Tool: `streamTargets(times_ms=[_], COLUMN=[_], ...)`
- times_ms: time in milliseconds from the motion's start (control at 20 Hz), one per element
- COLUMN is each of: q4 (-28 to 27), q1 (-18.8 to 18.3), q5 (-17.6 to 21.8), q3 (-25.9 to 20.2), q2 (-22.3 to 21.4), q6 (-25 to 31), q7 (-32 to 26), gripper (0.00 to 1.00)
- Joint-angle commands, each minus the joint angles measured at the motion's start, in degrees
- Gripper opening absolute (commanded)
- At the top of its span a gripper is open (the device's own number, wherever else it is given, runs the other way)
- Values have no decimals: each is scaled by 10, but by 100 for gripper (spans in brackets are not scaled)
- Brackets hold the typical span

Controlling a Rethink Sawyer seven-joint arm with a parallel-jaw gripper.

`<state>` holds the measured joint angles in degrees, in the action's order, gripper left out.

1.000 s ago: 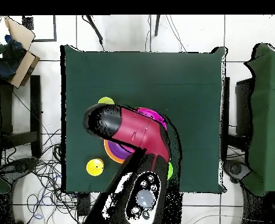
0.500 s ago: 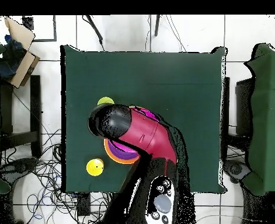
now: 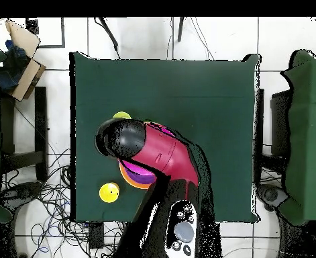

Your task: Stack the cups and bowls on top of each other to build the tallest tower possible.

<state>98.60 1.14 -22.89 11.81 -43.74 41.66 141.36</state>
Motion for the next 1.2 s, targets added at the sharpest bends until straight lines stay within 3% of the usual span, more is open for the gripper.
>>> streamTargets(times_ms=[50,350,750,1200], q4=[27,40,73,124], q1=[20,24,10,20], q5=[58,64,62,43], q3=[-18,-1,-12,-25], q2=[72,80,71,22], q6=[64,65,59,36], q7=[54,43,12,8], gripper=[0,0,0,0])
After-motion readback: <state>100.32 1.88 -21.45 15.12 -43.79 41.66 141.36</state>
